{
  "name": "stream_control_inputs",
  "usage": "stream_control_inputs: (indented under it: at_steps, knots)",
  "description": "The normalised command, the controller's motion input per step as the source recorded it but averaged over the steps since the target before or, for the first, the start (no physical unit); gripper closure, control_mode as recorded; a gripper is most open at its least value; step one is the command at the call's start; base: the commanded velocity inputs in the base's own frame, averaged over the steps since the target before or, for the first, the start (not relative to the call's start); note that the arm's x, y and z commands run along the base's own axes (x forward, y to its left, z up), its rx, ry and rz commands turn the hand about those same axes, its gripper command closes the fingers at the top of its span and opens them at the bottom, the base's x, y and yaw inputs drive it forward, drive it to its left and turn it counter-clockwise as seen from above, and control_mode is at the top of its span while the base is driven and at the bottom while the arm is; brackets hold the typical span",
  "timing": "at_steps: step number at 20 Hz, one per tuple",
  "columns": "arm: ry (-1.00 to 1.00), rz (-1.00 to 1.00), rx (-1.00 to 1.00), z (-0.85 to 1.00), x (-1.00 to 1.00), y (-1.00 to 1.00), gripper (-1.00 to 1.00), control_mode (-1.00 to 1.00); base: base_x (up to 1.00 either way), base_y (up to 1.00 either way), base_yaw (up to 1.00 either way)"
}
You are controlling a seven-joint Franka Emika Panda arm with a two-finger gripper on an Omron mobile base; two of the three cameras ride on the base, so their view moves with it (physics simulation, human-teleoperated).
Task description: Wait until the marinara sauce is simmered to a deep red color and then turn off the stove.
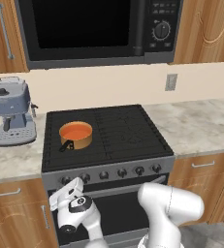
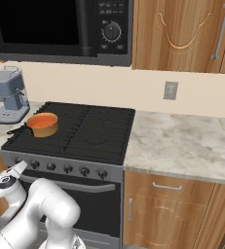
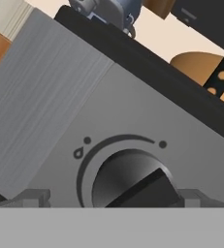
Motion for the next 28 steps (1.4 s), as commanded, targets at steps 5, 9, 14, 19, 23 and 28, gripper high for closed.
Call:
stream_control_inputs:
  at_steps: [5, 9, 14, 19, 23, 28]
  knots:
    - [0.0, 0.0, 0.0, -0.07, 0.06, -0.01, -1.0, -1.0, 0.0, 0.0, 0.0]
    - [0.0, 0.0, 0.0, -0.03, 0.05, 0.0, -1.0, -1.0, 0.0, 0.0, 0.0]
    - [0.0, 0.0, 0.0, -0.04, 0.06, 0.0, -1.0, -1.0, 0.0, 0.0, 0.0]
    - [0.0, 0.0, 0.0, -0.04, 0.06, 0.0, -1.0, -1.0, 0.0, 0.0, 0.0]
    - [0.0, 0.0, 0.0, -0.01, 0.09, 0.0, -1.0, -1.0, 0.0, 0.0, 0.0]
    - [0.0, 0.0, 0.0, 0.0, 0.05, 0.0, 1.0, -1.0, 0.0, 0.0, 0.0]
